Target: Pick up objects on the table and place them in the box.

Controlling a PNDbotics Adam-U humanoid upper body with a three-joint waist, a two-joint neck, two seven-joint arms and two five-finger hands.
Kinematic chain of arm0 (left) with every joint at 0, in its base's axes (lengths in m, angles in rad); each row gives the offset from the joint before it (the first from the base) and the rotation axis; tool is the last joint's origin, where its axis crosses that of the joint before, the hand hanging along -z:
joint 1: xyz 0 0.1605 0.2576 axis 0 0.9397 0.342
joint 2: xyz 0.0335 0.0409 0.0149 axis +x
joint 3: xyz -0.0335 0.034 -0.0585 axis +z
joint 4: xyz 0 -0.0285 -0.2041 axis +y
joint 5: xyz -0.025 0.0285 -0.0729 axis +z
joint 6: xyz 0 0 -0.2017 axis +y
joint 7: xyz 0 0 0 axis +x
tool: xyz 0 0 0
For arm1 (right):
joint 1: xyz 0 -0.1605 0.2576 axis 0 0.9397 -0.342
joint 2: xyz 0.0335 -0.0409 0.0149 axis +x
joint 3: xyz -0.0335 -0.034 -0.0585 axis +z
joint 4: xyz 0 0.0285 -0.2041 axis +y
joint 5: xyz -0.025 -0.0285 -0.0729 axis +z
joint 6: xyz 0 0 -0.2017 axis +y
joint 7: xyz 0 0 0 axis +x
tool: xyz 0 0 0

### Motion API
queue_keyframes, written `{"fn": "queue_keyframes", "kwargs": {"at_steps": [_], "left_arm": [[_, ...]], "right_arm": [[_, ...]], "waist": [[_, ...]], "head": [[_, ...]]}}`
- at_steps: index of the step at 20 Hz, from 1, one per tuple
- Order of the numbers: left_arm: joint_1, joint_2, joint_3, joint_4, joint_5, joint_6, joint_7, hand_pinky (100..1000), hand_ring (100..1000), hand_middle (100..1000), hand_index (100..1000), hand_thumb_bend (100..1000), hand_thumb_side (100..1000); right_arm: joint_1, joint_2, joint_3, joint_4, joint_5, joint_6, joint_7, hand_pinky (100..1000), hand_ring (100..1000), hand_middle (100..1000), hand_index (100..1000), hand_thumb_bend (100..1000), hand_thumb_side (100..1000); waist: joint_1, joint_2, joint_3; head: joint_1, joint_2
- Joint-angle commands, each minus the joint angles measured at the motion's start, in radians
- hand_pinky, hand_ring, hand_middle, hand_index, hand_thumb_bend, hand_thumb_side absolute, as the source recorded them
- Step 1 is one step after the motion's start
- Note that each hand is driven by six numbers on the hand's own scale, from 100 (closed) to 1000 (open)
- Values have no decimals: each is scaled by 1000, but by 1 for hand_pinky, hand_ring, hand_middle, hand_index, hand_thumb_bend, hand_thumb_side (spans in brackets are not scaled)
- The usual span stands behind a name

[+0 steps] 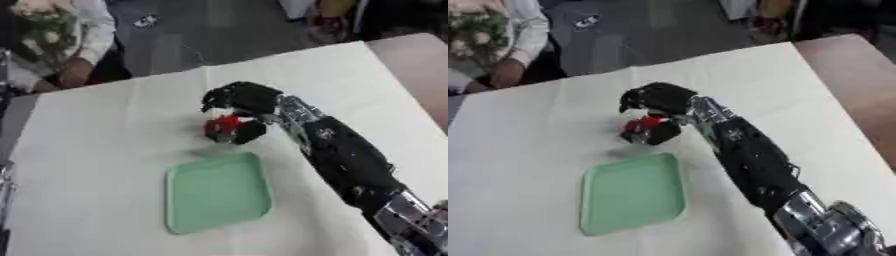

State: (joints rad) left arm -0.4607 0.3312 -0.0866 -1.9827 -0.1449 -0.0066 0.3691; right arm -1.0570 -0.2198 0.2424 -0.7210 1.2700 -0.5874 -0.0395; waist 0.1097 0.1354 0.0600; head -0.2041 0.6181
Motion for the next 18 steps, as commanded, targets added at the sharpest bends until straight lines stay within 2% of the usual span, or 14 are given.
{"fn": "queue_keyframes", "kwargs": {"at_steps": [1, 5, 6, 10, 18], "left_arm": [[-12, 11, 5, -17, 4, -3, 2, 351, 528, 617, 739, 532, 683], [-13, 11, 5, -17, 4, -3, 3, 351, 528, 617, 739, 532, 683], [-12, 11, 5, -17, 5, -3, 3, 350, 528, 617, 739, 533, 683], [-12, 11, 5, -17, 5, -3, 2, 350, 529, 617, 739, 532, 683], [-13, 12, 5, -17, 5, -4, 1, 350, 529, 618, 738, 533, 683]], "right_arm": [[-26, -4, -25, 15, 15, 35, -4, 731, 766, 836, 852, 312, 950], [-21, 1, -39, 44, 35, 62, -11, 716, 769, 835, 855, 315, 955], [-21, 2, -40, 48, 41, 66, -11, 674, 766, 837, 859, 309, 957], [-19, 9, -45, 63, 52, 64, -8, 627, 764, 843, 868, 308, 950], [-18, 10, -50, 76, 64, 63, 9, 602, 764, 845, 872, 340, 929]], "waist": [[1, -12, 1], [4, -9, 2], [5, -9, 2], [5, -9, 2], [5, -9, 3]], "head": [[-34, -31], [-37, -35], [-37, -34], [-36, -27], [-19, -12]]}}
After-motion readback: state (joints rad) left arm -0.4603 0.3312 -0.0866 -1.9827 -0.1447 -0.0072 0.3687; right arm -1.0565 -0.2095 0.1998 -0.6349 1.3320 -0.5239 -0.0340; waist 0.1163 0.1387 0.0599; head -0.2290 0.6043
